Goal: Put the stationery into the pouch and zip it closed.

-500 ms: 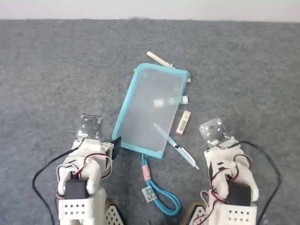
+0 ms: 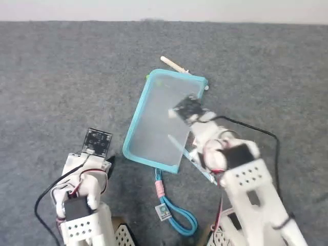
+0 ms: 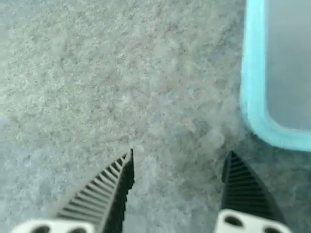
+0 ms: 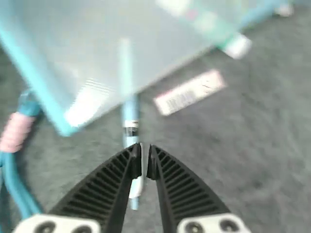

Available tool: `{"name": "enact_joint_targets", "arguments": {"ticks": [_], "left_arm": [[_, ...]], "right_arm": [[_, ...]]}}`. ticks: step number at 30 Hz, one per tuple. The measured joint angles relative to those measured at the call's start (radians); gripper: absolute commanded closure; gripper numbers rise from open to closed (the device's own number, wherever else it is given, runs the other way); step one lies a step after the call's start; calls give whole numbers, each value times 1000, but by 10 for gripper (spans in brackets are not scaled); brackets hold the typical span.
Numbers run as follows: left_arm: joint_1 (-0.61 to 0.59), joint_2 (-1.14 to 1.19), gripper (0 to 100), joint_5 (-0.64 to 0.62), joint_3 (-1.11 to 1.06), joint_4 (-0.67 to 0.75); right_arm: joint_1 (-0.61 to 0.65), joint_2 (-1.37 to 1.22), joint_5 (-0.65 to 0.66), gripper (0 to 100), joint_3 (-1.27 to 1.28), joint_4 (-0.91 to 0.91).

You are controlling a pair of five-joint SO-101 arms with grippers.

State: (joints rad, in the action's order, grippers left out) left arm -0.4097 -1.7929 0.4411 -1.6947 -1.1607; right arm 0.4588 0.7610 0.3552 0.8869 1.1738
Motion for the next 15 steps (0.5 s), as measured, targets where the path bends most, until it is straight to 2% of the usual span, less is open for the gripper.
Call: {"name": "enact_joint_targets", "arguments": {"ticks": [5, 11, 15], "left_arm": [[-166, 0, 720, -49, 0, 77], [-187, 0, 720, -77, 0, 91], [-189, 0, 720, -77, 0, 91]], "right_arm": [[135, -84, -18, 950, -8, -5], [307, -164, -23, 950, -8, -64], [330, -244, -23, 950, -8, -84]]}}
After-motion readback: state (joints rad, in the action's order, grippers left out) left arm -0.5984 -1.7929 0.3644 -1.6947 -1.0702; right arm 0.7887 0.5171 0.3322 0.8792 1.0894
